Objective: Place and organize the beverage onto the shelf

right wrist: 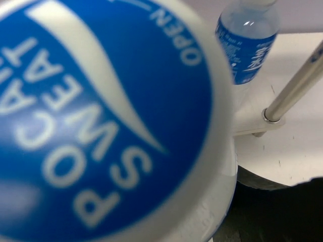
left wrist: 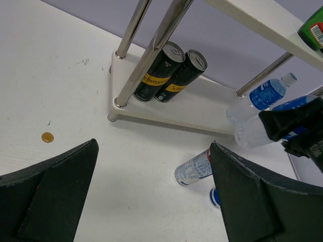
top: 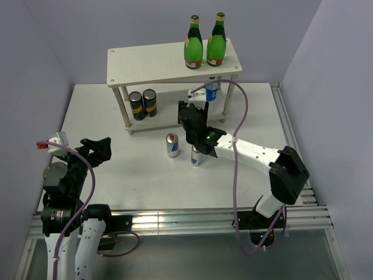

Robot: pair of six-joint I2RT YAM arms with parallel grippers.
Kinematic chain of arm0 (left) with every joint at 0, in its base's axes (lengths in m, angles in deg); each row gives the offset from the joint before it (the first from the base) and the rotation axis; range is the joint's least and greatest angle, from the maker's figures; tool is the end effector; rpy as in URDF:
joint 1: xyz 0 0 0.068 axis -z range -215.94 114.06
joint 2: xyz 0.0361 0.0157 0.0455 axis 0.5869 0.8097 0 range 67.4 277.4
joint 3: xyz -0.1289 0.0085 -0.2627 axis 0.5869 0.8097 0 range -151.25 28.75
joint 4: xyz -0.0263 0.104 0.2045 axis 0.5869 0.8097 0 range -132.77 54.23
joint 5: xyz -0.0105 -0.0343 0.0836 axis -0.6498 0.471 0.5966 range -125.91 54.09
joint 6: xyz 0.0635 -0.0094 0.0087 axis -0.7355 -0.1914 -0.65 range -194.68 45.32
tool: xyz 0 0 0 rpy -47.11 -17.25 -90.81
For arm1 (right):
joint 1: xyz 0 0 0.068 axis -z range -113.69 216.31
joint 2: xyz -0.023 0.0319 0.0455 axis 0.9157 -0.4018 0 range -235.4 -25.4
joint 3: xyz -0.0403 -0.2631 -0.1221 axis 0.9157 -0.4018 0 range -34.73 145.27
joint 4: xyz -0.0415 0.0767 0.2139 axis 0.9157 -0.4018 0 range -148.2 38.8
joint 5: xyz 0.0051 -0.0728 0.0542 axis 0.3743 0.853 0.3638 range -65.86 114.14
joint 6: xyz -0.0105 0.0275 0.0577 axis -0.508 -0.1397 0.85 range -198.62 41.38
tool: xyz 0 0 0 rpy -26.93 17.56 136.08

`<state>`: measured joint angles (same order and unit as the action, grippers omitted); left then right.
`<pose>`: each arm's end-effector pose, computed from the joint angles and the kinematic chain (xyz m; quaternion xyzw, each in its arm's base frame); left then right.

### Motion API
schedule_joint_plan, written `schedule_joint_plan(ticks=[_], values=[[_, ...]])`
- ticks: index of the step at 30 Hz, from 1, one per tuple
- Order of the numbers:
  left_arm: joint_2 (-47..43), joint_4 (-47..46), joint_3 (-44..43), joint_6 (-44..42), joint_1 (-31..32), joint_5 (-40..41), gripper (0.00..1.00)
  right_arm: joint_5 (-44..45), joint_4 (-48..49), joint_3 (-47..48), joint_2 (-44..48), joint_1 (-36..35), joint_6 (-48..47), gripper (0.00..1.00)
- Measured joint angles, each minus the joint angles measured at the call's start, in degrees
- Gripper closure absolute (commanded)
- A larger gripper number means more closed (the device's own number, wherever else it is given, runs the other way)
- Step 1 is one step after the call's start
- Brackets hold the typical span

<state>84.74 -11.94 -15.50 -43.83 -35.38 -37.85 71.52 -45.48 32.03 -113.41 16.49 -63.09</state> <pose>0.0347 -0.0021 0.3393 -0.1799 0.7084 -0.1966 0.6536 0.2438 0.2310 0.3481 0.0174 0.7683 0.0299 0.6392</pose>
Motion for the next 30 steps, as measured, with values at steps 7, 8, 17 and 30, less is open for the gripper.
schedule_joint_plan(ticks=[7, 8, 17, 30], values=[[0.0, 0.0, 0.0, -0.02, 0.0, -0.26, 0.01, -3.58, 0.48, 4.66, -10.43, 4.04, -0.02, 1.0], [0.0, 0.0, 0.0, -0.02, 0.0, -0.26, 0.01, -4.07, 0.61, 5.33, -11.34, 4.52, 0.0, 1.0], [0.0, 0.0, 0.0, -0.02, 0.0, -0.37, 0.01, -6.36, 0.46, 14.58, -19.63, 9.25, 0.61, 1.0], [0.0, -0.07, 0.0, -0.02, 0.0, -0.35, 0.01, -8.35, 0.55, 19.21, -26.77, 12.61, 1.81, 1.0]])
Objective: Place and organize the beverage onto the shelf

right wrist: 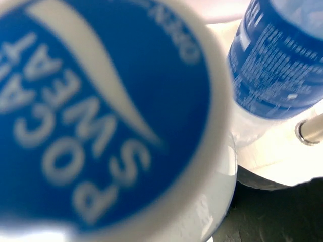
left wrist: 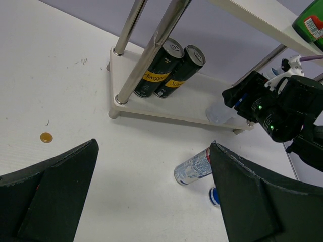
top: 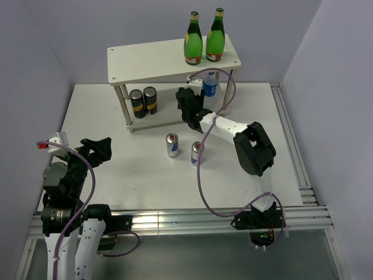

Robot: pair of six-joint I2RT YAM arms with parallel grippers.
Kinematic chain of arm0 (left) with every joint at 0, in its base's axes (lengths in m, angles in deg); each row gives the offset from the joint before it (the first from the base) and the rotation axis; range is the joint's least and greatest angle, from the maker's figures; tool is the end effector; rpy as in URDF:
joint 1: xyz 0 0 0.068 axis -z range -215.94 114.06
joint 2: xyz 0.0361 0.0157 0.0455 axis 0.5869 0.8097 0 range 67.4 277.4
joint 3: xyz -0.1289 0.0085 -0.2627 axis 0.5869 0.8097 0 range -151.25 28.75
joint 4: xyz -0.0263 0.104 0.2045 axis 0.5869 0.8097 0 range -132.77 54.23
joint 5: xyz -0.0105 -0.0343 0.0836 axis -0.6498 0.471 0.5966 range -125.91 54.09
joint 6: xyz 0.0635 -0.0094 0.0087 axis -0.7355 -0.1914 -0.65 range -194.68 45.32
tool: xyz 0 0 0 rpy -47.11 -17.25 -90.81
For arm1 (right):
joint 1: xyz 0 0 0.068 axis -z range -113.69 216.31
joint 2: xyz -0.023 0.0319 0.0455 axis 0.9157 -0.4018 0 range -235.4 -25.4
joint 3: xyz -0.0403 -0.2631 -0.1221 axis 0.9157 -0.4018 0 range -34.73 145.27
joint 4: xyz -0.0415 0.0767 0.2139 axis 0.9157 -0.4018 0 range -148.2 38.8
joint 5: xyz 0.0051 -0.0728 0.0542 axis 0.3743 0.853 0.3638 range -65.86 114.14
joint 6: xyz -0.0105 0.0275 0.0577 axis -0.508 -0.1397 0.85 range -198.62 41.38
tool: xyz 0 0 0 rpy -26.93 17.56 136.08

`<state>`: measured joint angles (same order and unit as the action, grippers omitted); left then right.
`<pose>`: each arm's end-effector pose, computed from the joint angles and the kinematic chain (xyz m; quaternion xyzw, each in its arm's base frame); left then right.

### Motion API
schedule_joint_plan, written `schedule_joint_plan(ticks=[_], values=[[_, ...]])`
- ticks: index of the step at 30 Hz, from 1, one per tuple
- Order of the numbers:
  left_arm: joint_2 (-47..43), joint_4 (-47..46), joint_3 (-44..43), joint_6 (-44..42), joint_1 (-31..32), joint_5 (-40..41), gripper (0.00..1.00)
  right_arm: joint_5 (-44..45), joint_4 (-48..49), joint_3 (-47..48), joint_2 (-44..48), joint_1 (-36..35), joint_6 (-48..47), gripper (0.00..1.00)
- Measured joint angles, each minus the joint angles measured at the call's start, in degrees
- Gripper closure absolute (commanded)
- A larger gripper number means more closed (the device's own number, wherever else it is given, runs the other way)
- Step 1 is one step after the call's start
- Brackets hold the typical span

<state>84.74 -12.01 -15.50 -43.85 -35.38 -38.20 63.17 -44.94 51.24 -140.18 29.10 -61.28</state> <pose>0.0347 -0.0024 0.3394 -0.1776 0.7085 -0.1988 0.6534 0.3846 0.2520 0.2789 0.0475 0.8041 -0.0071 0.5925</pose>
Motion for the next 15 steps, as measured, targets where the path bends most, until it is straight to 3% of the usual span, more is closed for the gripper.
schedule_joint_plan(ticks=[15], values=[[0.0, 0.0, 0.0, 0.02, 0.0, 0.0, 0.01, 1.49, 1.01, 4.13, -3.87, 0.72, 0.35, 1.0]])
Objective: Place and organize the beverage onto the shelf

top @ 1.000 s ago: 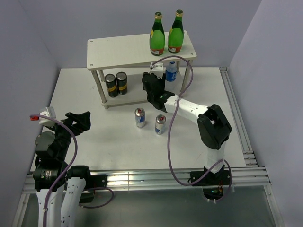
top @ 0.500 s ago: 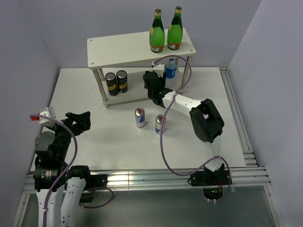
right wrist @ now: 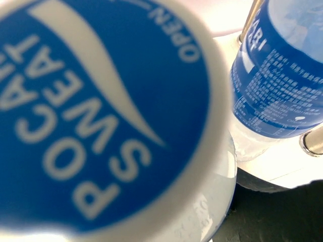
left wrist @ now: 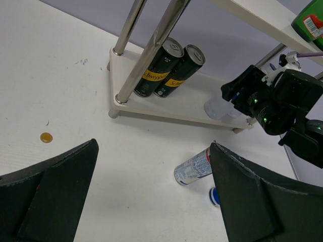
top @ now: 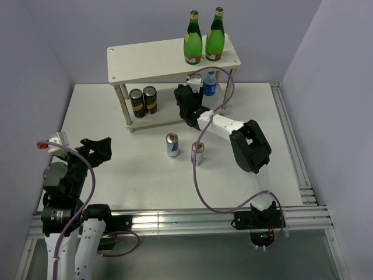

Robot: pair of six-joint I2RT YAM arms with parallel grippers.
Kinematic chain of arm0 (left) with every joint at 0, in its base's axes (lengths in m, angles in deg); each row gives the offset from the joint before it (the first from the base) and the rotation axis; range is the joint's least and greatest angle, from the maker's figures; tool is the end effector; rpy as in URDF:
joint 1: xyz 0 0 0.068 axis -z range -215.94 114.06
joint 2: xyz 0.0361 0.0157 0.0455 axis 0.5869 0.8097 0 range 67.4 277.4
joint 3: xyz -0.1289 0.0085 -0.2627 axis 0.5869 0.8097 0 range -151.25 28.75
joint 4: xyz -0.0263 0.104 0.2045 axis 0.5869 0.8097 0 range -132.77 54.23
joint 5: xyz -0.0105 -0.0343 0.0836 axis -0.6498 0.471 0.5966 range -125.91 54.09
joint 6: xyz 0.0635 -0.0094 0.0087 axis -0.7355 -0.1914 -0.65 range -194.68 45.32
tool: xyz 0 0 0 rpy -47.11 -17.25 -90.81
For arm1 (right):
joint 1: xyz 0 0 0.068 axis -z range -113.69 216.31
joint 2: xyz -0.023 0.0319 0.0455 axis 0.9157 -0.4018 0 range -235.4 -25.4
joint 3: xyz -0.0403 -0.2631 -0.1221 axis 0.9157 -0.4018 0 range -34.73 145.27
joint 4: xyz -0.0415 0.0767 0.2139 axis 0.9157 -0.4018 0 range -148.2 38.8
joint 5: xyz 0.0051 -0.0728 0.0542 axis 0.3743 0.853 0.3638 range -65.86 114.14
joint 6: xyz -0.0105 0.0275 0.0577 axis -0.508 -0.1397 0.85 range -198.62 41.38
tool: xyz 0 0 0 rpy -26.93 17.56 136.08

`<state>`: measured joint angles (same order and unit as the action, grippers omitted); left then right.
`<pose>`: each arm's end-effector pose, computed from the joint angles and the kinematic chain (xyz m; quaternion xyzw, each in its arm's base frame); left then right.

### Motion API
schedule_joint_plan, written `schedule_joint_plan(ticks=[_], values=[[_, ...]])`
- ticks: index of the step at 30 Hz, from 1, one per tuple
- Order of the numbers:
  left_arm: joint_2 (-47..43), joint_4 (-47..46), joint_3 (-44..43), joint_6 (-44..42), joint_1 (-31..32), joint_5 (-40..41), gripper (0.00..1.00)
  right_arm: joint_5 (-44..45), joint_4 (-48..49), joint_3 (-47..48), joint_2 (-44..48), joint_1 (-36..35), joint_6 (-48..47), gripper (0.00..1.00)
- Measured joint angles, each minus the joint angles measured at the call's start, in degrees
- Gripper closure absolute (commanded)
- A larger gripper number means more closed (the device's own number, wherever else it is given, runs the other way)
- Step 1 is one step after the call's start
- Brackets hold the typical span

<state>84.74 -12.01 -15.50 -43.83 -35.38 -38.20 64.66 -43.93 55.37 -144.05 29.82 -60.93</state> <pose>0.0347 -0.0024 0.3394 -0.1777 0.7085 -0.1989 0.6534 0.4024 0.2568 0.2738 0.0663 0.7959 -0.0134 0.6016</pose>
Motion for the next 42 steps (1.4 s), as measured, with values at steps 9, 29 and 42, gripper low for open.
schedule_joint_plan(ticks=[9, 29, 42], values=[[0.0, -0.02, 0.0, 0.0, 0.0, 0.0, 0.01, 3.19, 0.98, 4.13, -3.52, 0.04, 0.31, 1.0], [0.0, -0.04, 0.0, -0.02, -0.55, -0.02, 0.01, 4.09, 2.05, 5.22, -4.61, 0.15, 0.87, 0.0], [0.07, -0.02, 0.0, 0.0, -2.1, 0.17, 0.01, -6.49, 3.67, -8.15, 11.47, 0.35, 2.45, 0.0]])
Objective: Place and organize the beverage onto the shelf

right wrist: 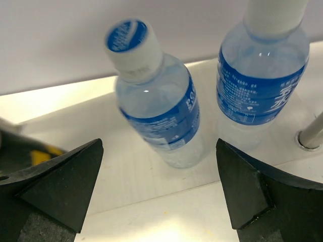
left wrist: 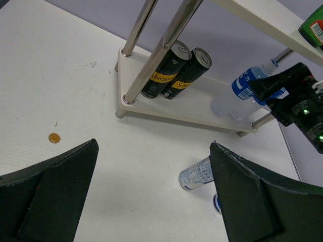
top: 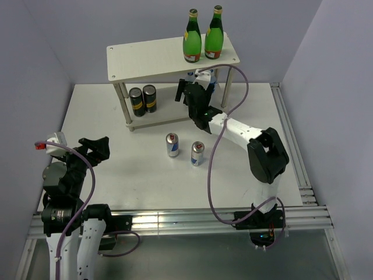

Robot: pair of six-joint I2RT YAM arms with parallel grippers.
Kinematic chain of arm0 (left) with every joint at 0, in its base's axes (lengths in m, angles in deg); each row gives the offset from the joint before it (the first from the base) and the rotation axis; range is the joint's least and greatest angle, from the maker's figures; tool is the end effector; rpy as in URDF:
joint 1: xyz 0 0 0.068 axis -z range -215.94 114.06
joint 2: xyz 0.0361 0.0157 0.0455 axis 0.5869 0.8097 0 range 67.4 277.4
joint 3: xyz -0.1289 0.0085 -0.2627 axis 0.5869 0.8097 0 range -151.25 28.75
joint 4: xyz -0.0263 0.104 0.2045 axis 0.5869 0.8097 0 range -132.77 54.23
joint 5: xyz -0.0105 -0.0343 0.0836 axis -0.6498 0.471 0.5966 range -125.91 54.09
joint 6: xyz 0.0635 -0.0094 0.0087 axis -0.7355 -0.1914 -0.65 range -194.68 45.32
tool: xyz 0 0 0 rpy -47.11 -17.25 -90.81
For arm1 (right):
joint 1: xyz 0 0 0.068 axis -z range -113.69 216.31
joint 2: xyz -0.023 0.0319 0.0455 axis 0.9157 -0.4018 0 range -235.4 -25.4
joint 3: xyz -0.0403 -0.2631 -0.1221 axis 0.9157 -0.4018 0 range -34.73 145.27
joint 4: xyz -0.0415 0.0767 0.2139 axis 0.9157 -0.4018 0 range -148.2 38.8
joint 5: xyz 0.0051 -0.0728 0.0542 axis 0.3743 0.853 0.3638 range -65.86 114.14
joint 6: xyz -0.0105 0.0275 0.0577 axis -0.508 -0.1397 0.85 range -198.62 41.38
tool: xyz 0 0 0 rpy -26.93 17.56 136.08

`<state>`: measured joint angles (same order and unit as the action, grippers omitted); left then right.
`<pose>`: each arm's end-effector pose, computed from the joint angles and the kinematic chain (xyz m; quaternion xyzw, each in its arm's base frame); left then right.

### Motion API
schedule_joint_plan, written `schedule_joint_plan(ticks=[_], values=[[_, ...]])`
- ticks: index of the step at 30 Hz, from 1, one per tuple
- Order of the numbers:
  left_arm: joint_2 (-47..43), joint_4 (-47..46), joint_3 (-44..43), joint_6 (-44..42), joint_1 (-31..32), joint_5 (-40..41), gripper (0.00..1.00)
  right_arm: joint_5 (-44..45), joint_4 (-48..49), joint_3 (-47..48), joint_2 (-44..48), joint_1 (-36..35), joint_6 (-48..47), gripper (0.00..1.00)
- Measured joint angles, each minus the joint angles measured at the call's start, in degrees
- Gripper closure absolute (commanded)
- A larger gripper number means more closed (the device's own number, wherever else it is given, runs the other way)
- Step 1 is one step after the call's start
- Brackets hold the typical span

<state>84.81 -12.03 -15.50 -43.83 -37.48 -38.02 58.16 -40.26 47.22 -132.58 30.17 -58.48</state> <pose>0.0350 -0.0009 0.3395 -0.1918 0.7051 -0.1857 0.6569 0.3671 0.2330 0.3207 0.0727 0.7726 0.0731 0.6264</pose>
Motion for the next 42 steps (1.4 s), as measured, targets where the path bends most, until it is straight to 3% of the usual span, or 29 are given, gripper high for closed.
schedule_joint_plan(ticks=[9, 17, 22, 25, 30, 33, 39, 42], values=[[0.31, -1.95, 0.63, 0.15, -0.42, -1.46, 0.01, -3.56, 0.46, -12.41, 10.64, -1.53, -0.07, 0.0], [4.07, -11.41, 4.61, 4.55, -0.52, -12.9, 0.01, 4.94, -5.6, -29.14, 39.76, -13.0, 0.79, 0.0], [15.3, -16.26, 2.82, 6.6, 1.53, -11.41, 0.01, 8.96, -10.97, -32.61, 57.22, -16.48, 4.31, 0.0], [25.14, -17.35, -2.45, 6.01, 9.03, -4.04, 0.01, 11.15, -15.82, -32.96, 62.53, -18.25, 6.45, 0.0], [36.52, -23.17, -7.52, 1.66, 31.54, 15.8, 0.01, 14.56, -23.45, -33.42, 65.24, -21.79, 9.84, 0.0], [33.99, -28.39, 0.31, 0.98, 43.08, 22.8, 0.01, 15.3, -27.04, -34.71, 66.1, -23.71, 11.54, 0.0], [23.39, -34.47, 21.05, 3.08, 54.58, 34.45, 0.01, 16.87, -32.7, -37.92, 67.69, -26.12, 14.91, 0.0], [23.23, -37.11, 25.66, 3.32, 59.36, 36.85, 0.01, 17.55, -34.18, -38.77, 68.04, -27.06, 16.37, 0.0]])
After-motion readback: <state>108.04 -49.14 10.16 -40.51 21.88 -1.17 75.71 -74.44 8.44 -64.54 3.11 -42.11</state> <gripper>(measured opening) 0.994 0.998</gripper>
